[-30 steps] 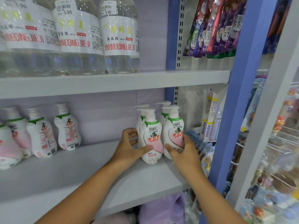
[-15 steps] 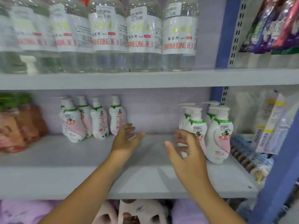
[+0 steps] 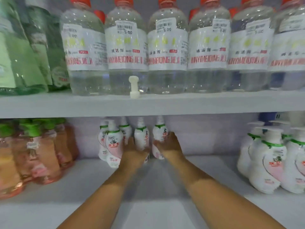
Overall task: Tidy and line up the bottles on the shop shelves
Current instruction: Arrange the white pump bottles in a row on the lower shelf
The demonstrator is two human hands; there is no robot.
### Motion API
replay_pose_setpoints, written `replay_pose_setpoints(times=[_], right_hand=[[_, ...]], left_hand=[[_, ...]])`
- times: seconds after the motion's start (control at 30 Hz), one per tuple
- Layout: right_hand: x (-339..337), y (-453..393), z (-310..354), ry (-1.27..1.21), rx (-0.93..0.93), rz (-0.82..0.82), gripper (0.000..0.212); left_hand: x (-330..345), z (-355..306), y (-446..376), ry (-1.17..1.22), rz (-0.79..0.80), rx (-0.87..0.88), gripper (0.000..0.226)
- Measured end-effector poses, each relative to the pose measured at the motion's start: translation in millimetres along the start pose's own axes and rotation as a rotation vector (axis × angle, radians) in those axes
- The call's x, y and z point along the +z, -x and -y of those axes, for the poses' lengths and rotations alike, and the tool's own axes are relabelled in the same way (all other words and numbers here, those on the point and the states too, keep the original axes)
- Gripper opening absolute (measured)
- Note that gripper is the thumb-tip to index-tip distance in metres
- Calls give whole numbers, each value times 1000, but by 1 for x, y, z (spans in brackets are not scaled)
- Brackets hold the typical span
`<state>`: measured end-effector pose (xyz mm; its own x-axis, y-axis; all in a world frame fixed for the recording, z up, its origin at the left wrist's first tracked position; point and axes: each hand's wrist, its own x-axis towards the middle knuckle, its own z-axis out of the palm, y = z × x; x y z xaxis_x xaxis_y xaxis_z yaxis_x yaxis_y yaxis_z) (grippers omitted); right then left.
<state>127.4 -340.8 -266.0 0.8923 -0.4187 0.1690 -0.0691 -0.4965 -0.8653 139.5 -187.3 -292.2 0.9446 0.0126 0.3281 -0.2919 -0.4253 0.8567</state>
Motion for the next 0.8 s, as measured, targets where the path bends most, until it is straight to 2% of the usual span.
replay_pose_setpoints(times=[0.1,0.2,0.27,0.37,0.5,0.6,0.67,0.8], right_hand=[[4,-1,0,-21,-8,-38,60],[-15,7,-6,20,-26,13,49],[-40,26,-18,2,-27,43,41],[-84,65,-37,1,-31,29,42],[-125,110,-54,-49,-47,-111,60],[-138,127,-69,-73,-155,-274,55],[-148,133,-75,-77,-174,-305,58],[-177,143,-90,-88,-240,-250,69]], left_hand=[[0,5,-10,-100,92,-44,50],[-5,2,-12,-103,178,-57,44],[-5,1,-6,-98,236,-14,56],[-2,-12,8,-63,350,41,72],[12,-32,26,-1,573,57,72],[27,-46,35,78,721,17,60],[38,-53,41,141,742,-5,57],[62,-62,55,146,720,10,53]])
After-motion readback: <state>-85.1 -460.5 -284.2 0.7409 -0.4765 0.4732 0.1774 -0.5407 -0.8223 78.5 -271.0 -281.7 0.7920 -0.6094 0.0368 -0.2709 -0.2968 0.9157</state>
